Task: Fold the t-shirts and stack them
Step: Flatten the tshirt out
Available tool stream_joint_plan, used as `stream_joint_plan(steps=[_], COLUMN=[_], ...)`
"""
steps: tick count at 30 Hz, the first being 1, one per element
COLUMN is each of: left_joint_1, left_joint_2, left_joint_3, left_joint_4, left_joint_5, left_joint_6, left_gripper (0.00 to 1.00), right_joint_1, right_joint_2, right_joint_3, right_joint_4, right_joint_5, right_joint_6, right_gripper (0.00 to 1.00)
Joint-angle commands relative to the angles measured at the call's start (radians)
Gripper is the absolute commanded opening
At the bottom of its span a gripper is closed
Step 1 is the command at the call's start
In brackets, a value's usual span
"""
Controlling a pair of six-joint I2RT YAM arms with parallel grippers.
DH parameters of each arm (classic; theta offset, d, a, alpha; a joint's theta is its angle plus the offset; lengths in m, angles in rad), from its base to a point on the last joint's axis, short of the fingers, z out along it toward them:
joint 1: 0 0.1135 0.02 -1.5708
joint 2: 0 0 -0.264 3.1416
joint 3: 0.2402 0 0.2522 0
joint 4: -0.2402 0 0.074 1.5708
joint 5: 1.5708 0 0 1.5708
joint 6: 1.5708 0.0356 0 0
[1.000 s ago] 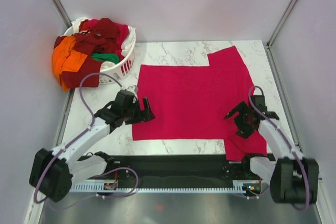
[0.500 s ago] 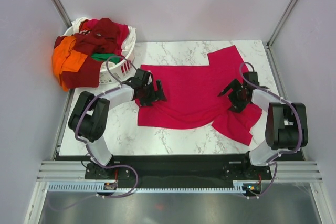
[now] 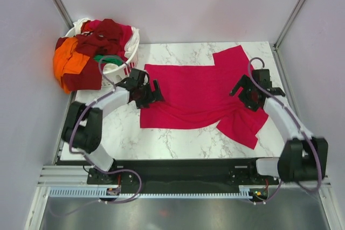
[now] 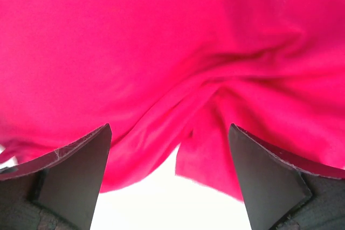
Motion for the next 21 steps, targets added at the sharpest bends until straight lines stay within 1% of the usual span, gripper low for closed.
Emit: stream_joint_plan(steps=[1,4,5,7,8,9,12,14,16,19,21], left_joint_1=[0.001,-0.005,-0.006,-0.007,-0.007,-0.007,-0.002,0.001,0.002,0.002,0.002], left_joint_2=[-0.195,-0.325,-0.355,-0.437,-0.459,-0.474,-0.465,-0.420,-0.395,-0.352,-0.314], left_joint_3=[-0.012,-0.069,-0.122,-0.179,-0.240,-0.270,-0.345,-0.370,-0.376,-0.364,-0.353], left_joint_4=[-0.047,-0.085,-0.096,-0.125,-0.131,-0.131,-0.124,-0.095,-0.065,-0.019,-0.015], left_joint_5=[-0.065,-0.103,-0.120,-0.164,-0.175,-0.181,-0.187,-0.178,-0.164,-0.170,-0.174], left_joint_6=[0.050,0.050,0.043,0.015,0.006,0.000,-0.017,-0.020,-0.034,-0.039,-0.039], left_gripper=[0.97,0.97,0.97,0.97,0.97,0.98,0.99,0.99,0.99,0.98,0.98], right_joint_1=[0.024,0.023,0.023,0.024,0.024,0.024,0.026,0.029,0.039,0.039,0.039], right_joint_2=[-0.231,-0.359,-0.383,-0.431,-0.442,-0.463,-0.500,-0.509,-0.513,-0.516,-0.516], right_joint_3=[-0.013,-0.044,-0.053,-0.079,-0.090,-0.104,-0.180,-0.246,-0.285,-0.299,-0.300], right_joint_4=[-0.184,-0.246,-0.273,-0.304,-0.312,-0.319,-0.315,-0.304,-0.304,-0.304,-0.306], right_joint_5=[0.190,0.221,0.214,0.195,0.171,0.155,0.073,0.037,0.037,0.037,0.005], right_joint_6=[-0.031,-0.007,-0.002,0.011,0.015,0.019,0.028,0.027,0.012,-0.007,-0.010], right_gripper=[0.98,0.98,0.98,0.98,0.98,0.98,0.98,0.98,0.98,0.98,0.98])
